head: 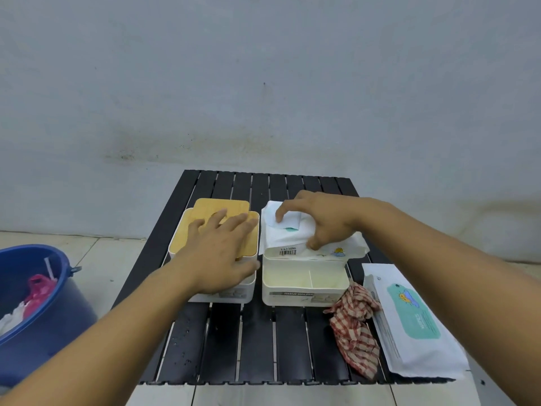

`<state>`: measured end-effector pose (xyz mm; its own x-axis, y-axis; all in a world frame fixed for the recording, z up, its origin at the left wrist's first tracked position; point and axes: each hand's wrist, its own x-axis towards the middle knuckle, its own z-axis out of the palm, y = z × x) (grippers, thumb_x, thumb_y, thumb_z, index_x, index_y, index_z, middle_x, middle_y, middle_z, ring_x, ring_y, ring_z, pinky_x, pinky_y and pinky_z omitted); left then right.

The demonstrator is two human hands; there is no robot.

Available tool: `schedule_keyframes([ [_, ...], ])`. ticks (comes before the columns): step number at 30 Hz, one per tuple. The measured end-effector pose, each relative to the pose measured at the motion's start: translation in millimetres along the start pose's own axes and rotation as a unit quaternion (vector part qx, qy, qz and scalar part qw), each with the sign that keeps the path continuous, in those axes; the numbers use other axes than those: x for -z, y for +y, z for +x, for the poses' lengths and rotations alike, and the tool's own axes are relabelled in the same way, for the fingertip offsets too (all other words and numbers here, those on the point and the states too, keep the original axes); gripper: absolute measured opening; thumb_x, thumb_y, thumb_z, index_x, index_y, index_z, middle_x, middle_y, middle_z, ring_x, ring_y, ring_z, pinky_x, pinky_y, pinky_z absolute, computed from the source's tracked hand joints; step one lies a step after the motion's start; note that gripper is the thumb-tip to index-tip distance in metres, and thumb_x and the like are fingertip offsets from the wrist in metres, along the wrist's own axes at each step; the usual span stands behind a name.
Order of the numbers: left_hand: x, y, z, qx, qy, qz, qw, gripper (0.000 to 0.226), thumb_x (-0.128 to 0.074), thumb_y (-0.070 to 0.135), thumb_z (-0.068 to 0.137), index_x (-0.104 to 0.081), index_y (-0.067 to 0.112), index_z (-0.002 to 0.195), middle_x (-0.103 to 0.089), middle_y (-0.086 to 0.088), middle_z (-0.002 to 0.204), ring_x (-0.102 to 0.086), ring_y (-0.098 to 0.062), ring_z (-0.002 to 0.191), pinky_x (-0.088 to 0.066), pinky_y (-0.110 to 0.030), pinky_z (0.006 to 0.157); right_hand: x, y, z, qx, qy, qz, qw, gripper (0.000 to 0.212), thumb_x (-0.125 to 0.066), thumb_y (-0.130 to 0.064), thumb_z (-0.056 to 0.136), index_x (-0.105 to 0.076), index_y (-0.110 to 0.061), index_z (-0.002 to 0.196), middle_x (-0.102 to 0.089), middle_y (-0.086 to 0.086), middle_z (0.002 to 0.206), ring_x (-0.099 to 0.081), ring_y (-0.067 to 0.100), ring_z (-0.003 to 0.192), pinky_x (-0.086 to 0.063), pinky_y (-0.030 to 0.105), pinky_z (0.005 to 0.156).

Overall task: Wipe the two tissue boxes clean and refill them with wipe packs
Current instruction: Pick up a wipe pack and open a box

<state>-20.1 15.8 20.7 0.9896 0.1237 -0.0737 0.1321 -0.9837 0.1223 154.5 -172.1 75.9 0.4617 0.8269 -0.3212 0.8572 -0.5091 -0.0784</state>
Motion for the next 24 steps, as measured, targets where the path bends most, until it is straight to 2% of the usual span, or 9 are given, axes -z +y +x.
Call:
schedule_keyframes([
  [4,-6,11,21,-0.041,0.004,-0.005,0.999,0.086,-0.023,0.079,0.088,-0.017,0.038,0.164,-0.011,0.016,0.172,0.005,-0.015,0.16,-0.005,-0.054,0.125,-2,3,4,-0.008,-0.023,0.036,0.999,0.071,-0.08,-0.032,0.077,-0.04,-0.058,0.13,-0.043,-0.005,0.129,-0.051,0.024,0.113,-0.049,0.037,0.092],
  [7,-6,16,34,-0.046,0.002,0.01,0.999,0.068,-0.028,0.07,0.101,-0.024,0.039,0.162,-0.017,0.014,0.172,0.002,-0.014,0.16,-0.006,-0.055,0.124,-6,4,6,-0.011,-0.024,0.054,0.998,0.071,-0.08,-0.029,0.077,-0.041,-0.058,0.129,-0.044,-0.008,0.128,-0.051,0.023,0.113,-0.049,0.038,0.093],
  [10,-4,19,39,-0.044,0.012,0.043,0.998,0.062,-0.03,0.067,0.103,-0.034,0.04,0.158,-0.025,0.014,0.169,-0.008,-0.014,0.159,-0.011,-0.056,0.123,-10,5,7,-0.019,-0.009,0.065,0.998,0.075,-0.082,-0.031,0.077,-0.039,-0.057,0.132,-0.047,-0.009,0.131,-0.053,0.022,0.11,-0.05,0.038,0.092],
  [12,-5,20,40,-0.038,0.027,0.062,0.997,0.06,-0.032,0.068,0.102,-0.04,0.04,0.154,-0.031,0.014,0.166,-0.015,-0.014,0.158,-0.016,-0.057,0.121,-11,8,2,-0.03,0.014,0.084,0.996,0.086,-0.086,-0.04,0.073,-0.032,-0.055,0.138,-0.049,-0.01,0.134,-0.053,0.022,0.113,-0.05,0.04,0.095],
  [14,-6,22,40,-0.034,0.038,0.076,0.996,0.058,-0.033,0.067,0.102,-0.044,0.04,0.152,-0.033,0.014,0.165,-0.019,-0.014,0.156,-0.018,-0.058,0.119,-10,15,-10,-0.072,0.076,0.106,0.989,0.092,-0.085,-0.057,0.067,-0.032,-0.051,0.143,-0.047,-0.01,0.144,-0.046,0.022,0.127,-0.045,0.045,0.104],
  [16,-7,24,39,-0.033,0.048,0.079,0.995,0.057,-0.032,0.065,0.103,-0.045,0.039,0.152,-0.034,0.014,0.165,-0.022,-0.014,0.155,-0.019,-0.057,0.118,-14,24,-29,-0.148,0.151,0.113,0.971,0.081,-0.079,-0.07,0.065,-0.047,-0.043,0.134,-0.049,-0.004,0.139,-0.047,0.023,0.125,-0.046,0.043,0.101],
  [18,-10,25,37,-0.032,0.052,0.073,0.995,0.054,-0.032,0.062,0.105,-0.049,0.038,0.149,-0.036,0.013,0.164,-0.025,-0.013,0.154,-0.02,-0.057,0.116,-22,27,-48,-0.216,0.162,0.12,0.955,0.064,-0.078,-0.071,0.066,-0.057,-0.035,0.114,-0.052,-0.003,0.121,-0.054,0.019,0.106,-0.048,0.036,0.087],
  [21,-21,27,35,-0.038,0.049,0.066,0.996,0.051,-0.025,0.057,0.107,-0.064,0.037,0.133,-0.041,0.014,0.161,-0.029,-0.012,0.152,-0.025,-0.056,0.109,-44,16,-59,-0.248,0.15,0.174,0.941,0.046,-0.085,-0.052,0.073,-0.062,-0.027,0.105,-0.056,-0.003,0.113,-0.06,0.015,0.093,-0.049,0.032,0.077],
  [24,-32,29,34,-0.05,0.091,0.075,0.992,0.073,-0.003,0.056,0.098,-0.069,0.034,0.121,-0.048,0.014,0.157,-0.034,-0.016,0.15,-0.029,-0.057,0.102,-61,2,-47,-0.245,0.19,0.126,0.942,0.036,-0.081,-0.037,0.082,-0.065,-0.021,0.11,-0.062,0.002,0.116,-0.058,0.021,0.102,-0.045,0.032,0.076],
])
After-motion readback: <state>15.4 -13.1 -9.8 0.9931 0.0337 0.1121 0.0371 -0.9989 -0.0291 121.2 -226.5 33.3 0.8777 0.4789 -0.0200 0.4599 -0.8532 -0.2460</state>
